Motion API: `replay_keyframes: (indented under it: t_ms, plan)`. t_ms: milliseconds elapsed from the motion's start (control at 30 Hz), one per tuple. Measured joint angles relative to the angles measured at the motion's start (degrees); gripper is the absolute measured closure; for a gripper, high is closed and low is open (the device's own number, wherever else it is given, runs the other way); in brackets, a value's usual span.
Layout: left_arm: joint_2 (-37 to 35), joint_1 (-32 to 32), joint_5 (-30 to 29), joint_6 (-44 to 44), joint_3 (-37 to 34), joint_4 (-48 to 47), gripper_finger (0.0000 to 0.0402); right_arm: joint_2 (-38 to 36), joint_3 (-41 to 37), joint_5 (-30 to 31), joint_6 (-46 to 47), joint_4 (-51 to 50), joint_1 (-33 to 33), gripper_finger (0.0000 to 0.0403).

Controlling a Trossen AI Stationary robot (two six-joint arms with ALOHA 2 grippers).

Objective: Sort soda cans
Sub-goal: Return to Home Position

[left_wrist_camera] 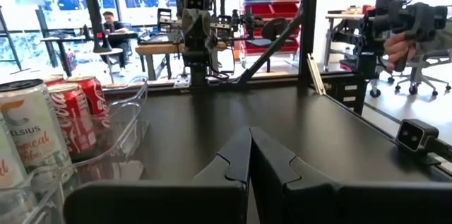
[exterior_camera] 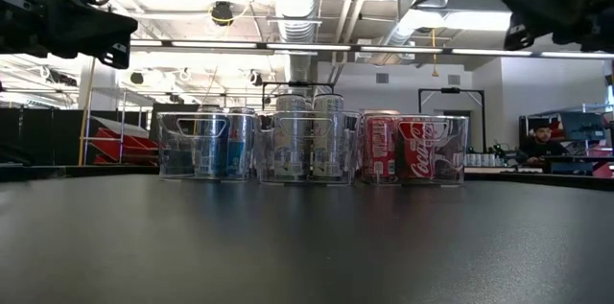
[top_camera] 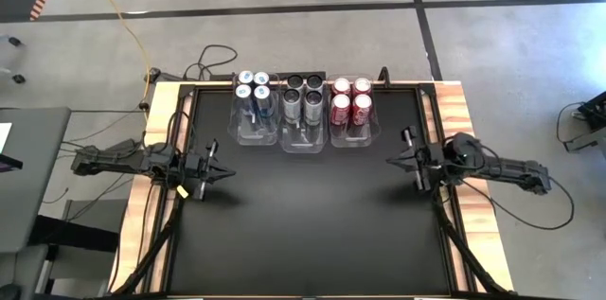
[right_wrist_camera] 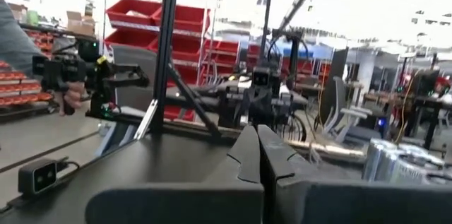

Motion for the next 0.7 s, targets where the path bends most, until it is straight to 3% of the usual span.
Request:
replay_keyframes:
  t_ms: [200,367,700]
  plan:
    - [0.02,0.0,-0.05,1.09,0.0,-0.17,0.0401,2.54,0.0,-1.0,0.21,-0.95,0.17,0.0403]
    - [0.02,0.0,-0.05,1.44,0.0,-0.21,0.0401,0.31,-0.02,-5.33,0.47,-2.63,0.15,0.0403]
    - [0.02,0.0,-0.32,0.05,0.0,-0.28,0.0401,-0.15,-0.07,-4.77,0.61,-0.56,-0.36,0.0403]
